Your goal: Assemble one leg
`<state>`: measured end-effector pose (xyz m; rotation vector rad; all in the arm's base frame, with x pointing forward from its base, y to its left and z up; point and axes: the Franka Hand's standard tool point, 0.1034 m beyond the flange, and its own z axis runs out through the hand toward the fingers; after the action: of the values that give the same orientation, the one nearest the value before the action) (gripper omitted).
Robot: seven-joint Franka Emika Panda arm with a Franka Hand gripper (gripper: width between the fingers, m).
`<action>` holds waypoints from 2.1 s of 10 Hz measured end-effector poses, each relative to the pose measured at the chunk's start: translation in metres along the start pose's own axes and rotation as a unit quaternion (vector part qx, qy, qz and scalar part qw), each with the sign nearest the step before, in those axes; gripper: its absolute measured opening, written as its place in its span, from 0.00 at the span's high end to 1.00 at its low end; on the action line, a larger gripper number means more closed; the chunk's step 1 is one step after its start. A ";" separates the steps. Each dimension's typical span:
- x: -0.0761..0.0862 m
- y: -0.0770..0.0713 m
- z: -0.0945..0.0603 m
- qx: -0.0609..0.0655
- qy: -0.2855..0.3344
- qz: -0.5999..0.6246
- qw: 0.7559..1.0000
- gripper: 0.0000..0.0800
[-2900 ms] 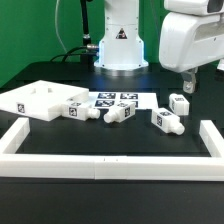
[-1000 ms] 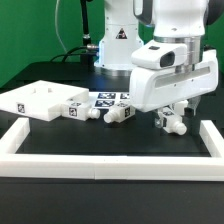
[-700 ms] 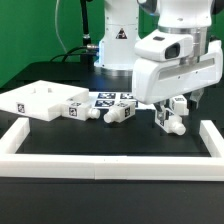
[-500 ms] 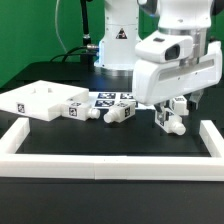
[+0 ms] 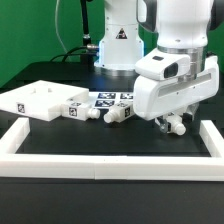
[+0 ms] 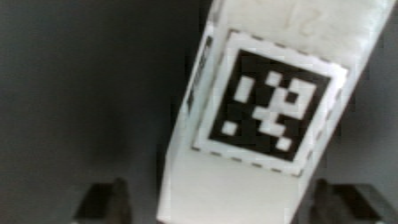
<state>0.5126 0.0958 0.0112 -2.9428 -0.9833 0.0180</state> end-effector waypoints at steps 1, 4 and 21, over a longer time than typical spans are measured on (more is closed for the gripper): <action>0.000 0.000 0.000 0.000 0.000 0.000 1.000 0.53; 0.000 0.000 0.000 0.000 0.000 0.000 1.000 0.64; -0.112 -0.039 0.004 0.003 -0.025 0.162 0.986 0.64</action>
Offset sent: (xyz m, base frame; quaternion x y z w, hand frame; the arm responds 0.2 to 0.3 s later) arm 0.0000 0.0000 0.0000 0.0000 0.0000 0.0000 1.0000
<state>0.3995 0.0603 0.0088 -3.0731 -0.4951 0.1036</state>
